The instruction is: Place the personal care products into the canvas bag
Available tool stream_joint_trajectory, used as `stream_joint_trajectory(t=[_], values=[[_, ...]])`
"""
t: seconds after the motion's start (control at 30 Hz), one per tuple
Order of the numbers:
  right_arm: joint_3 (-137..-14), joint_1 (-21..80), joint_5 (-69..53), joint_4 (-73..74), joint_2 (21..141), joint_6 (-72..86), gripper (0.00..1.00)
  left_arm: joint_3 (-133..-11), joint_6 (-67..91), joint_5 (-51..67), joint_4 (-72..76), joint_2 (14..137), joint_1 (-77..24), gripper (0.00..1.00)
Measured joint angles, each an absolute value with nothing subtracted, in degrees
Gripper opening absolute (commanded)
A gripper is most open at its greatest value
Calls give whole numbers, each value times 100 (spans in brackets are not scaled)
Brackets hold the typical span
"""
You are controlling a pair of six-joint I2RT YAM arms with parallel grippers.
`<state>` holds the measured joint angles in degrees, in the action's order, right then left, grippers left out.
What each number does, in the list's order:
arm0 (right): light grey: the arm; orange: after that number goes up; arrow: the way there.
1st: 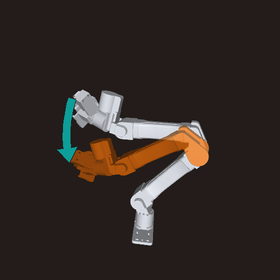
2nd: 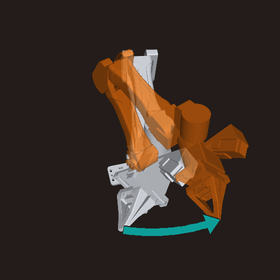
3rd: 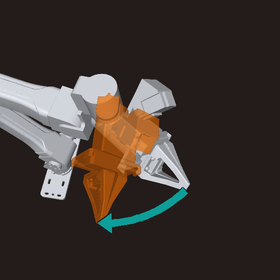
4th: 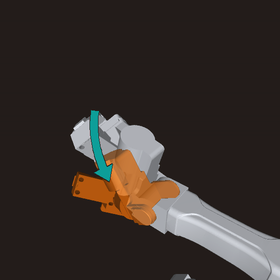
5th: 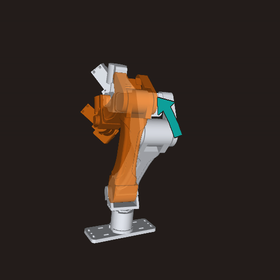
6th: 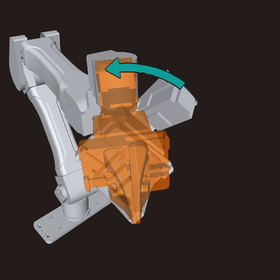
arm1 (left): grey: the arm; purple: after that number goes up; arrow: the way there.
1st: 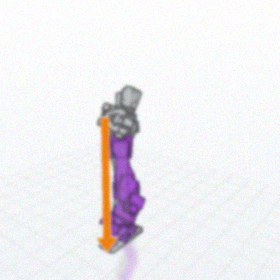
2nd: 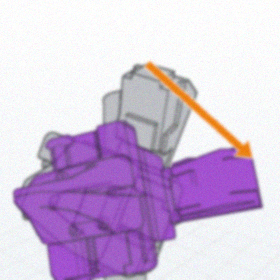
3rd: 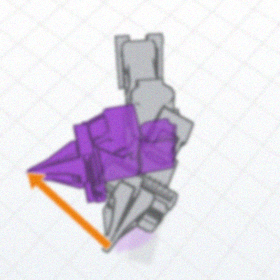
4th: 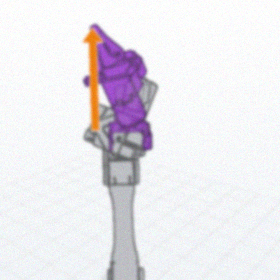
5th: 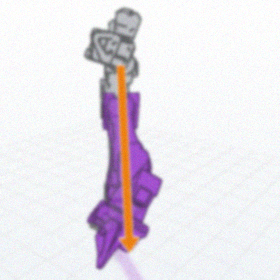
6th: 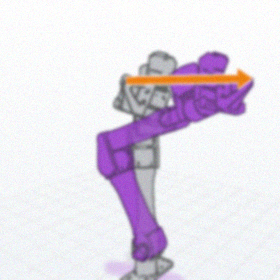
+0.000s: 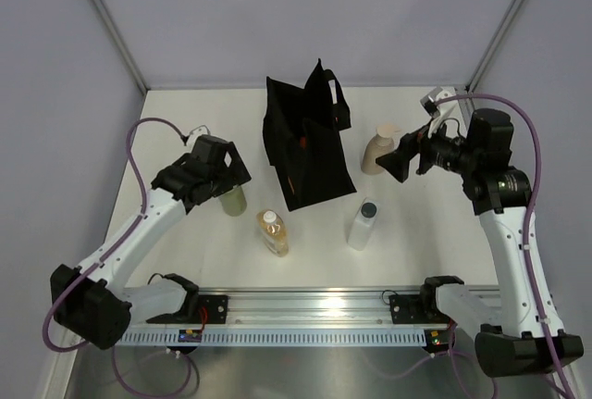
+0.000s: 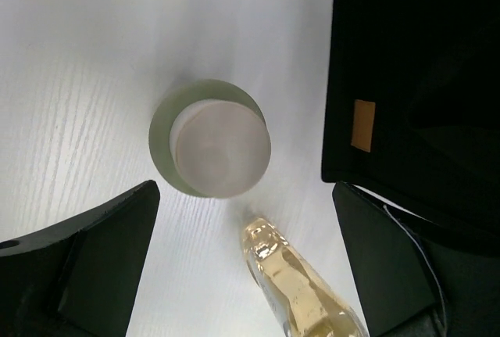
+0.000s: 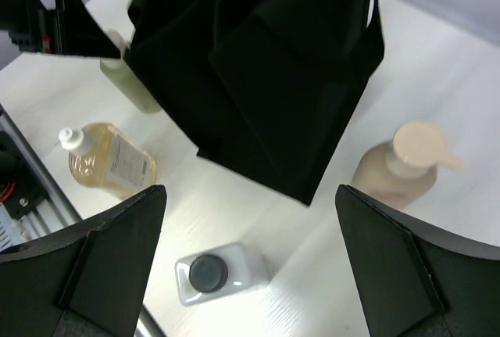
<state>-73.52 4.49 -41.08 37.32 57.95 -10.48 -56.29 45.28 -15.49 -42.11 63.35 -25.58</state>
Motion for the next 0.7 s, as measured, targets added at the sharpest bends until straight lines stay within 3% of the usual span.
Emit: stream_joint_trajectory(t=[0.33,0.7], values=[[-5830,-469,-4888,3232,5273,-961,99,-5872,4491,-1898,-4320,7607,-2558,97],[-5502,-854,-5435,2974,5183,-923,100,-5857,4493,-2051,-4185,7861,-2554,89]])
